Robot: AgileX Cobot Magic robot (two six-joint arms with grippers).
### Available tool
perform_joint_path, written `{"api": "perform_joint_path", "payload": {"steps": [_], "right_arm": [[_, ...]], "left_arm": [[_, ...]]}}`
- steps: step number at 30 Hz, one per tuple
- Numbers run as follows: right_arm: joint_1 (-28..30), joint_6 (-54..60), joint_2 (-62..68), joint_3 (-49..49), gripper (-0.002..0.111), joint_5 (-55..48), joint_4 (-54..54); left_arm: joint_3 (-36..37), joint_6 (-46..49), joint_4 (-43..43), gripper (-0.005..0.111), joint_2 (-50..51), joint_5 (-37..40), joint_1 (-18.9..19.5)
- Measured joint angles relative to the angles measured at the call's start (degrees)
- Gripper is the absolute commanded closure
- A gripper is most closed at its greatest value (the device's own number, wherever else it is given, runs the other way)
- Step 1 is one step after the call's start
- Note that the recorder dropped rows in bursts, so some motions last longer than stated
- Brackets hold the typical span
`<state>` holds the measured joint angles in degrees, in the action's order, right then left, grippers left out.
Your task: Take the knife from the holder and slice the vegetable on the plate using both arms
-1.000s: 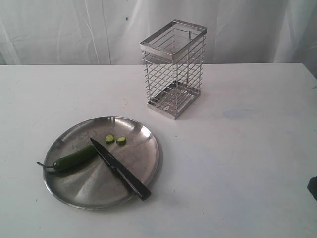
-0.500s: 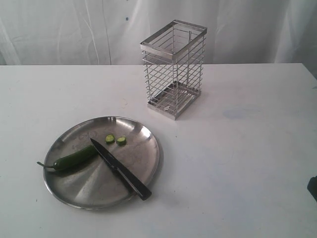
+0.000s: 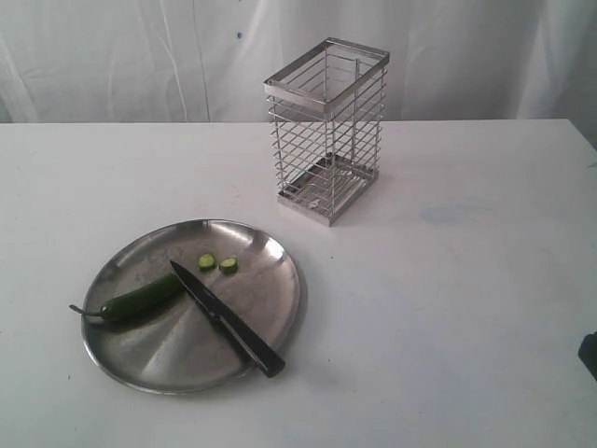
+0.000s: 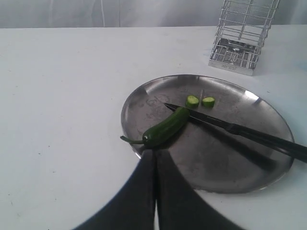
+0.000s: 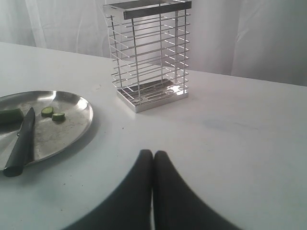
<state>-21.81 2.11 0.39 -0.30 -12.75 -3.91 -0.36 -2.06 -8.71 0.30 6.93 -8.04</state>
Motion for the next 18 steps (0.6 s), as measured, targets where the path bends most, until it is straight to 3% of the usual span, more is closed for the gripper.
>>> {"api": "perform_joint_path", "payload": {"steps": [18], "right_arm": [[0.0,0.0,0.0,0.0,0.108,-0.1,0.0]], "left_arm": [[0.0,-0.1,0.6,0.107,0.0,0.1,0.0]]}}
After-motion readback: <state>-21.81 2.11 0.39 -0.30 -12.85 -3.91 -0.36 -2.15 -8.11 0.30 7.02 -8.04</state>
